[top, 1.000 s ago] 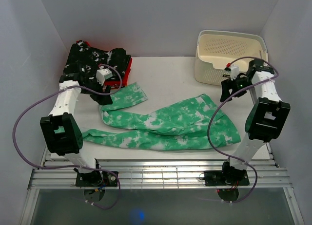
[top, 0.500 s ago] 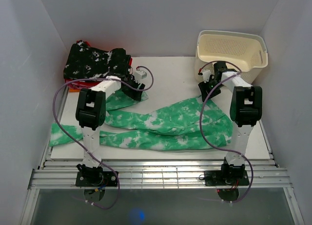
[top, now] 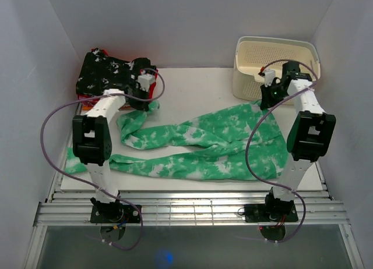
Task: Fold and stack the trousers
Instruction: Flatten the trousers out
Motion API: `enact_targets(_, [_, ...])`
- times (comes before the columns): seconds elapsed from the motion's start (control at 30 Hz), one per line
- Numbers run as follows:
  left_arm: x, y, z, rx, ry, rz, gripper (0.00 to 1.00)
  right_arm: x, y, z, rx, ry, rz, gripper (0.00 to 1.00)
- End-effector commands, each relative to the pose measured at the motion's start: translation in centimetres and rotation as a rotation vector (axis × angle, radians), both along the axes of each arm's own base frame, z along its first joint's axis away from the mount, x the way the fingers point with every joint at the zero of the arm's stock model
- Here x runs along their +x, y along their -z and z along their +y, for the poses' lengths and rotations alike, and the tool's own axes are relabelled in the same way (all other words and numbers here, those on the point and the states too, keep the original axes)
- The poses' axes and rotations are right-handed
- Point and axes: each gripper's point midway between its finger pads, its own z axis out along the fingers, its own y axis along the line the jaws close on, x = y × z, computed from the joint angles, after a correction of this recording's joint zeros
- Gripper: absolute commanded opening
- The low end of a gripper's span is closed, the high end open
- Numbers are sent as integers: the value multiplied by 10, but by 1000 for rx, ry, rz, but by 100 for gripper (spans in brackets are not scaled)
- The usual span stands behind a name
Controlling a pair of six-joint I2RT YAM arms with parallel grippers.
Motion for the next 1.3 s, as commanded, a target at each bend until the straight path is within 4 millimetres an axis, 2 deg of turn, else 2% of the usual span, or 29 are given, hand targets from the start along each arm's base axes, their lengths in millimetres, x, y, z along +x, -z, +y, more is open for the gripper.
enact_targets(0.0, [1, -119, 51, -172, -120, -185, 0, 11, -92, -17, 37, -20, -198, 8])
enact_targets(0.03, [2, -134, 86, -194, -177, -210, 0, 10, -98, -17, 34, -41, -210, 8])
enact_targets(0.07, [-11, -149, 92, -226, -160, -214, 0, 8, -111, -17, 42, -62, -237, 8])
enact_targets(0.1, [-13, -161, 101, -238, -156, -246, 0, 3, -116, -16, 38, -80, -239, 8])
enact_targets(0.13, [-25, -165, 123, -250, -191, -233, 0, -7, -116, -18, 36, -93, -219, 8])
enact_targets(0.17, [-38, -178, 129, -259, -183, -257, 0, -13, -118, -20, 11, -146, -237, 8])
enact_targets(0.2, [-53, -176, 137, -238, -169, -238, 0, -24, -119, -25, -5, -160, -238, 8])
enact_targets(0.23, [-65, -176, 156, -223, -200, -237, 0, -36, -118, -26, -14, -183, -221, 8])
enact_targets(0.27, [-78, -168, 162, -218, -207, -212, 0, -44, -117, -29, -40, -235, -231, 8])
enact_targets(0.3, [-99, -169, 163, -215, -211, -189, 0, -55, -123, -34, -62, -251, -245, 8])
enact_targets(0.33, [-111, -163, 180, -182, -217, -191, 0, -72, -112, -34, -59, -273, -200, 8])
enact_targets(0.37, [-123, -157, 185, -169, -220, -176, 0, -80, -110, -36, -72, -292, -194, 8])
enact_targets(0.4, [-145, -144, 185, -169, -231, -122, 0, -89, -115, -43, -122, -320, -219, 8])
enact_targets(0.43, [-157, -137, 200, -141, -234, -124, 0, -100, -104, -44, -123, -338, -194, 8])
enact_targets(0.53, [-198, -113, 213, -151, -274, -34, 0, -121, -102, -55, -185, -389, -210, 8])
enact_targets(0.6, [-221, -97, 209, -142, -207, 32, 0, -140, -87, -60, -206, -413, -167, 8])
enact_targets(0.63, [-234, -78, 203, -155, -201, 92, 0, -144, -80, -61, -217, -435, -154, 8])
enact_targets(0.67, [-244, -66, 205, -127, -189, 134, 0, -154, -63, -61, -206, -439, -110, 8])
enact_targets(0.7, [-245, -54, 211, -94, -183, 131, 0, -156, -54, -63, -208, -440, -91, 8])
enact_targets(0.73, [-255, -34, 207, -99, -189, 177, 0, -159, -45, -63, -201, -440, -68, 8])
enact_targets(0.8, [-253, -13, 219, -61, -221, 202, 0, -165, -18, -66, -187, -430, 12, 8])
enact_targets(0.87, [-260, 13, 219, -82, -238, 285, 0, -160, -3, -71, -189, -396, 48, 8])
enact_targets(0.9, [-257, 22, 226, -67, -267, 300, 0, -159, 8, -72, -177, -392, 86, 8])
enact_targets(1.0, [-253, 44, 238, -50, -302, 341, 0, -156, 19, -73, -159, -368, 121, 8])
enact_targets(1.13, [-227, 57, 249, -92, -416, 347, 0, -133, 28, -78, -170, -305, 99, 8])
enact_targets(1.17, [-221, 60, 250, -106, -432, 358, 0, -124, 35, -79, -164, -292, 105, 8])
enact_targets(1.2, [-206, 68, 255, -122, -442, 364, 0, -117, 37, -77, -152, -259, 115, 8])
enact_targets(1.23, [-198, 70, 257, -146, -489, 376, 0, -100, 30, -79, -159, -240, 86, 8])
enact_targets(1.27, [-189, 72, 259, -156, -505, 376, 0, -90, 31, -79, -158, -227, 81, 8])
